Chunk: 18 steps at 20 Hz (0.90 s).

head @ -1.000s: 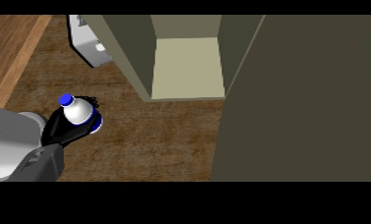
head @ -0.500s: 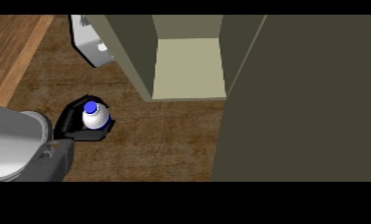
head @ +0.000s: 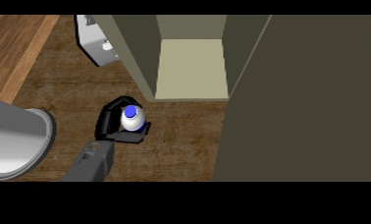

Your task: Pick up the bottled water, place it into the cabinet and close the cabinet

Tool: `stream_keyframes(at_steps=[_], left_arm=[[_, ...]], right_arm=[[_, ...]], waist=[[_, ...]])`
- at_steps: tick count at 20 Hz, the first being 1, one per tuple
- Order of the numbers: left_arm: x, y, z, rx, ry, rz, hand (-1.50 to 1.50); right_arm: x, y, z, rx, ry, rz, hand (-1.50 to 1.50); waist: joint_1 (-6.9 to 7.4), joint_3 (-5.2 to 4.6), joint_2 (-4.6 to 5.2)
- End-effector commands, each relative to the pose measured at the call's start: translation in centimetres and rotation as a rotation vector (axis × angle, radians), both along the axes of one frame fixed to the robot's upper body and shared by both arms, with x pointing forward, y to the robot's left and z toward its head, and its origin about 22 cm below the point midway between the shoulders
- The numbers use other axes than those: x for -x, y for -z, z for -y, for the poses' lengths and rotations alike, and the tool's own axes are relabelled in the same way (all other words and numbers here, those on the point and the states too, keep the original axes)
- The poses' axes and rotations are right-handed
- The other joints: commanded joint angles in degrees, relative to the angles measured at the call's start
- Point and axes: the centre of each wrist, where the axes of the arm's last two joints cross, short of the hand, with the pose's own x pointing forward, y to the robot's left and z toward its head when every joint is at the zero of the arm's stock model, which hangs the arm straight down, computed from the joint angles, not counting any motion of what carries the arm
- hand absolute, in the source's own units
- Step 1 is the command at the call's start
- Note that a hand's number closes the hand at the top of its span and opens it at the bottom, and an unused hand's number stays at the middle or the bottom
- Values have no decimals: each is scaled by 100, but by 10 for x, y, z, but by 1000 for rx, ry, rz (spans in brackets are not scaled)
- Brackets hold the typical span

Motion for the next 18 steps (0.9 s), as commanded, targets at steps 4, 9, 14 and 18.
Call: stream_keyframes(at_steps=[4,9,14,18], left_arm=[[-18,-36,50,105,19,19,150],[-15,-59,79,181,60,-16,150],[-15,-94,104,171,32,-10,150],[-33,-131,134,180,40,-14,150]], right_arm=[[9,-7,9,37,43,56,-150],[19,-11,9,8,48,49,-150],[19,0,7,25,41,40,-150],[23,-17,17,4,34,50,-150]], waist=[[6,6,-20],[-43,0,-17],[-31,5,-10],[-94,-1,9]])
